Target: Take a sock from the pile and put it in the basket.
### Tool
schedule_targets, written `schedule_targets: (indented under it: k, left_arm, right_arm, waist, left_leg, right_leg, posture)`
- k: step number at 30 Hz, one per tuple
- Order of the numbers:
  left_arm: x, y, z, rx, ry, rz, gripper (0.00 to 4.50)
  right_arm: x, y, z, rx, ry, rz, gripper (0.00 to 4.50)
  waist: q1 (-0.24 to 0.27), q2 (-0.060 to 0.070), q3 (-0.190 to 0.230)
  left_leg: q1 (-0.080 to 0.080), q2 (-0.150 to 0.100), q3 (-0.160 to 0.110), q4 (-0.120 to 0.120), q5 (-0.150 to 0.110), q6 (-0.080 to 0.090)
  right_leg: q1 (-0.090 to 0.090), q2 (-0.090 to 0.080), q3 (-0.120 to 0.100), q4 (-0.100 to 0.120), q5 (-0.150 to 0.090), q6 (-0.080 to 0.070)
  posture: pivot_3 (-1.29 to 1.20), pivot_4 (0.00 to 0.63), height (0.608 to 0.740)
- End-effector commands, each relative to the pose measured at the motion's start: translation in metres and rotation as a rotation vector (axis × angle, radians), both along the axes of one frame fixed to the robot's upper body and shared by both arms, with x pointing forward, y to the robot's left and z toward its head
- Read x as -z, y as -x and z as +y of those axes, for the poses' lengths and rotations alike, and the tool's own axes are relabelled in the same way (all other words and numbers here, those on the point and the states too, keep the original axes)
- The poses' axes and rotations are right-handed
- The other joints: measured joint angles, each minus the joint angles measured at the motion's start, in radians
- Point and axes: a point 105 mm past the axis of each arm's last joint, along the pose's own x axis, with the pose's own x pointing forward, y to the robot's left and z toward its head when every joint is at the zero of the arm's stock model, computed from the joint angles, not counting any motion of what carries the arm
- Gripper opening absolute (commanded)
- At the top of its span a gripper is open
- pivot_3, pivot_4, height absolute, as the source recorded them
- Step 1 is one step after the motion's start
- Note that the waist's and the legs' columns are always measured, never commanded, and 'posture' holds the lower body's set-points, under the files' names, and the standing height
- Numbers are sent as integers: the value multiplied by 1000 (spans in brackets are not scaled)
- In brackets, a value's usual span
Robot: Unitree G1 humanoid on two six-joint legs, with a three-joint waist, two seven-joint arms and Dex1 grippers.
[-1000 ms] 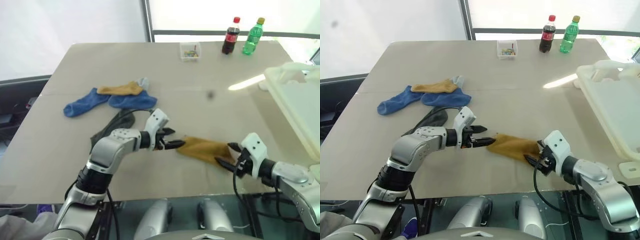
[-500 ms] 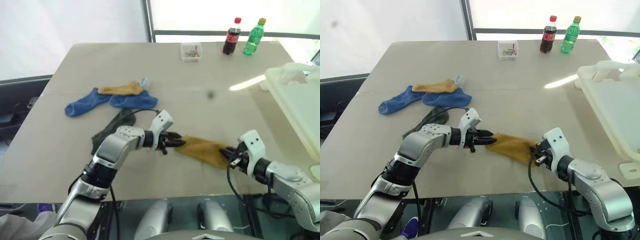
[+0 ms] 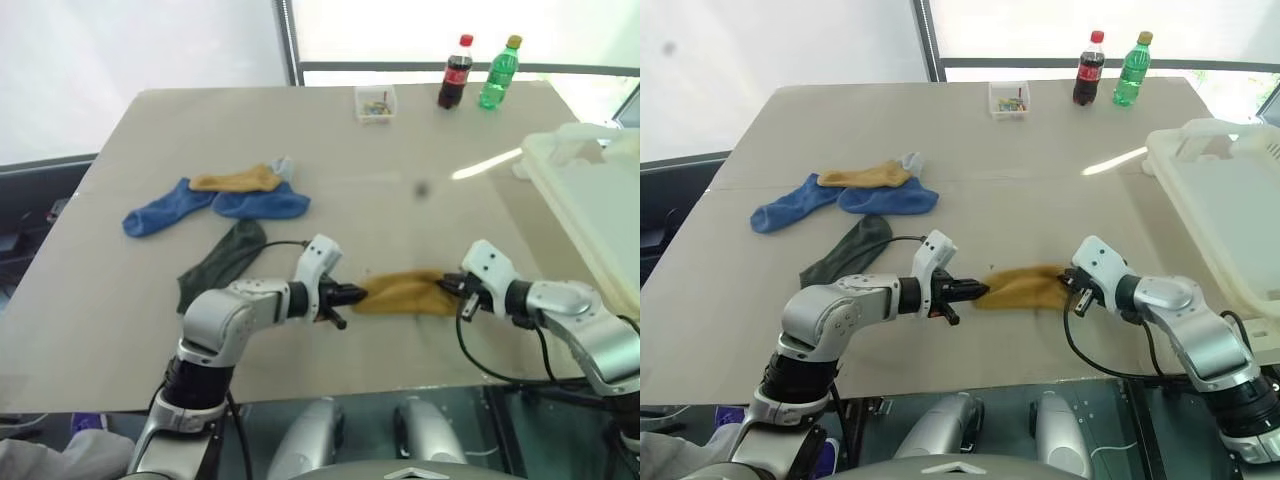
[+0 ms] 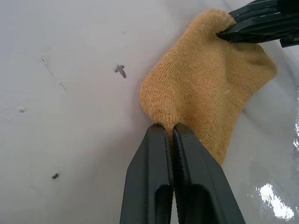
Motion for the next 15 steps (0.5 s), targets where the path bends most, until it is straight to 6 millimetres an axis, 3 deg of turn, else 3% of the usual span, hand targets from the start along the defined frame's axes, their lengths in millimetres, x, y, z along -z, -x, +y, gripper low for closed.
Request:
schedule_targets:
  k: [1,2,5,10,12,15]
  left_arm:
    - [-11,-3,3,-22,8,-54,363]
    - [-11,-6,5,-44,18,-52,702]
    - [-14,-8,7,-65,39,-48,1822]
    - [-27,-18,19,-138,60,-138,4235]
    - [-42,-26,28,-190,77,-237,4500]
    - [-53,-43,48,-323,36,-345,4500]
  right_arm:
    - [5,2,-6,-34,58,7,0]
    - [5,2,-6,-44,57,14,0]
    - [2,-1,-5,-36,3,21,862]
    - [-13,-1,-14,-3,-75,-100,3291]
    - [-28,0,-18,15,-126,-172,4240]
    - [-48,6,-17,15,-220,-216,4240]
  waist:
    - [2,0,0]
    - [3,0,0]
    - [5,0,0]
    - [14,0,0]
    - [15,0,0]
    - [15,0,0]
  left_leg:
    - [0,0,0,0,0,0]
    - [0,0,0,0,0,0]
    - [0,0,0,0,0,0]
    - [0,0,0,0,0,0]
    - [0,0,0,0,0,0]
    - [0,0,1,0,0,0]
  right_leg:
    - [0,0,0,0,0,0]
    - [0,0,0,0,0,0]
    - [0,0,0,0,0,0]
    - [0,0,0,0,0,0]
    - [0,0,0,0,0,0]
    - [0,0,1,0,0,0]
  posture:
    - [0,150,740]
    - [0,150,740]
    - [0,150,740]
    - [0,150,740]
    - [0,150,740]
    - [0,150,740]
